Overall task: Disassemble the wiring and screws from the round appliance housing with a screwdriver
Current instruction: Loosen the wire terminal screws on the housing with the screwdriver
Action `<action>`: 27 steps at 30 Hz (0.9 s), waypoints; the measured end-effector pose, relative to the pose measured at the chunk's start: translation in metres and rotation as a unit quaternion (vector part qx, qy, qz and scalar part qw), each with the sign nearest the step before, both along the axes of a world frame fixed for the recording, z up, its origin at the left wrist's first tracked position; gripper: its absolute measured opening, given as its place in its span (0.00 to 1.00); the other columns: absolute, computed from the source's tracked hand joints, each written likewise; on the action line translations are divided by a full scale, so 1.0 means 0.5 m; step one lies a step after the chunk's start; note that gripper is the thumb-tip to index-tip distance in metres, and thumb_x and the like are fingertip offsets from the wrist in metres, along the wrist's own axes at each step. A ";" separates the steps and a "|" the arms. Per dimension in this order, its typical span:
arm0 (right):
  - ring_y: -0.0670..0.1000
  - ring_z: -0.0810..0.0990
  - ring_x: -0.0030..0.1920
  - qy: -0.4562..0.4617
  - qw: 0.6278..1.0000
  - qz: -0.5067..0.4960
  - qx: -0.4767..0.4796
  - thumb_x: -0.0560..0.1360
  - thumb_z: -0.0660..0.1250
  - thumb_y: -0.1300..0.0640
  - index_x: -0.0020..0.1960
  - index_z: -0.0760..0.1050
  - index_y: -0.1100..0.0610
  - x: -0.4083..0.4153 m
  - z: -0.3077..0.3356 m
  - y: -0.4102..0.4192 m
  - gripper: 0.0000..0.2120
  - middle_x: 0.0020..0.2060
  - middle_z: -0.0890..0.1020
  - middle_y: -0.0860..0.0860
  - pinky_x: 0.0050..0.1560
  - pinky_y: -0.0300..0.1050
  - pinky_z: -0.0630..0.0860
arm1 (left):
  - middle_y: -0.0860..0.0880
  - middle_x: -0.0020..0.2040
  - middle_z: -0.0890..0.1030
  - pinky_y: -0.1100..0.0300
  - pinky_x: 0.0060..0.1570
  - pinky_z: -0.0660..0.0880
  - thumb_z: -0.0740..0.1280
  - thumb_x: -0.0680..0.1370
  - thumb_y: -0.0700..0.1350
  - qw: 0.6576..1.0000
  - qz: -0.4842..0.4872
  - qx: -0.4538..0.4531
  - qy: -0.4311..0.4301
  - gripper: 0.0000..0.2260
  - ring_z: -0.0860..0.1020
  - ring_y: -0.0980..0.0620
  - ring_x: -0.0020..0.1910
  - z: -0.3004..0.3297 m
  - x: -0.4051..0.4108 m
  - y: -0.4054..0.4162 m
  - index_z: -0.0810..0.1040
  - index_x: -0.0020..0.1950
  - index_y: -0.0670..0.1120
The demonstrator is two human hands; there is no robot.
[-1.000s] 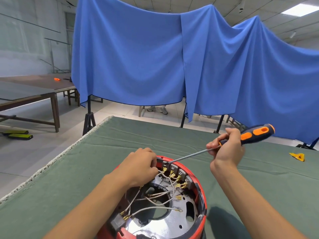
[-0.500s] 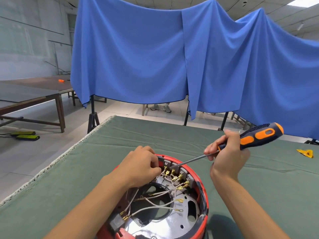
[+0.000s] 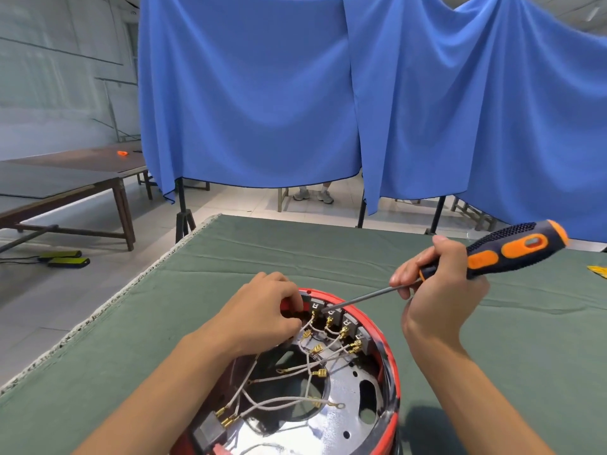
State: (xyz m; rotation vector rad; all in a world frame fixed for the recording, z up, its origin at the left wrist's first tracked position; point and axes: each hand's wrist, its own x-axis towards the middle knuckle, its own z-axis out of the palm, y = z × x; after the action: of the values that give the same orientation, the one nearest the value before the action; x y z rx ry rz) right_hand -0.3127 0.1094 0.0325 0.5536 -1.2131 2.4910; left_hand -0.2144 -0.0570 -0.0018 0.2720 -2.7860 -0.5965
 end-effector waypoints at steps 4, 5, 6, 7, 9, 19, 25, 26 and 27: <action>0.53 0.69 0.17 0.012 1.000 -0.001 0.003 0.71 0.60 0.58 0.22 0.67 0.55 0.004 -0.001 -0.001 0.18 0.15 0.68 0.51 0.23 0.37 0.65 | 0.56 0.54 0.74 0.54 0.61 0.68 0.68 0.71 0.46 1.000 -0.012 0.006 -0.011 0.14 0.70 0.56 0.57 0.003 0.000 0.001 0.77 0.56 0.56; 0.53 0.69 0.17 0.013 1.000 0.000 0.005 0.71 0.60 0.58 0.22 0.67 0.54 0.005 -0.001 -0.002 0.19 0.15 0.68 0.51 0.23 0.37 0.65 | 0.56 0.55 0.74 0.54 0.61 0.68 0.68 0.71 0.46 1.000 -0.015 0.006 -0.013 0.14 0.70 0.56 0.57 0.003 0.001 0.000 0.78 0.56 0.56; 0.54 0.69 0.17 0.012 1.000 0.001 0.005 0.71 0.61 0.58 0.22 0.67 0.54 0.007 -0.002 -0.002 0.19 0.15 0.68 0.51 0.23 0.37 0.65 | 0.57 0.56 0.74 0.54 0.62 0.68 0.68 0.71 0.46 1.000 -0.019 0.004 -0.014 0.15 0.70 0.56 0.58 0.004 0.002 0.001 0.78 0.56 0.56; 0.54 0.69 0.17 0.013 1.000 0.001 0.005 0.71 0.61 0.58 0.22 0.67 0.54 0.008 -0.002 -0.002 0.18 0.15 0.68 0.51 0.23 0.37 0.65 | 0.57 0.57 0.74 0.54 0.63 0.68 0.68 0.71 0.46 1.000 -0.021 0.003 -0.015 0.14 0.70 0.57 0.58 0.004 0.002 0.001 0.78 0.57 0.56; 0.54 0.69 0.18 0.020 1.000 0.000 0.011 0.71 0.61 0.57 0.23 0.67 0.57 0.012 -0.004 -0.002 0.18 0.15 0.68 0.51 0.23 0.38 0.65 | 0.58 0.58 0.73 0.54 0.64 0.67 0.68 0.72 0.47 1.000 -0.023 0.000 -0.016 0.14 0.69 0.57 0.59 0.003 0.003 0.001 0.79 0.57 0.57; 0.52 0.71 0.18 0.114 0.992 -0.018 0.048 0.68 0.62 0.55 0.26 0.65 0.59 0.046 0.002 -0.002 0.15 0.16 0.69 0.48 0.22 0.39 0.69 | 0.56 0.55 0.75 0.53 0.61 0.68 0.68 0.71 0.48 1.000 -0.015 -0.008 -0.010 0.13 0.71 0.55 0.57 -0.003 0.000 0.000 0.77 0.55 0.56; 0.49 0.72 0.18 0.146 0.987 -0.016 0.070 0.68 0.62 0.55 0.28 0.68 0.59 0.059 0.007 -0.010 0.12 0.17 0.71 0.46 0.24 0.37 0.73 | 0.58 0.49 0.72 0.55 0.55 0.68 0.68 0.71 0.48 1.000 -0.005 0.000 0.000 0.15 0.69 0.54 0.51 -0.002 0.002 0.002 0.70 0.56 0.57; 0.49 0.71 0.17 0.136 0.988 -0.020 0.067 0.68 0.62 0.55 0.29 0.69 0.61 0.056 0.008 -0.012 0.12 0.16 0.70 0.46 0.24 0.38 0.72 | 0.60 0.47 0.71 0.56 0.53 0.68 0.68 0.71 0.48 1.000 -0.004 0.004 0.002 0.16 0.69 0.54 0.50 -0.001 0.003 0.003 0.69 0.57 0.57; 0.49 0.71 0.17 0.123 0.990 -0.028 0.064 0.68 0.62 0.56 0.30 0.69 0.63 0.052 0.010 -0.015 0.12 0.16 0.69 0.46 0.23 0.38 0.71 | 0.61 0.46 0.70 0.56 0.53 0.68 0.68 0.72 0.48 1.000 -0.003 0.009 0.003 0.17 0.69 0.54 0.50 0.000 0.003 0.003 0.68 0.58 0.57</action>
State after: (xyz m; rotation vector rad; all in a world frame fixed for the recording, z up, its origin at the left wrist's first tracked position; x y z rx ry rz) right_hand -0.2867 0.1019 0.0373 0.8218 -1.2763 2.2305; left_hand -0.2127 -0.0552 -0.0018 0.2647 -2.7788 -0.6231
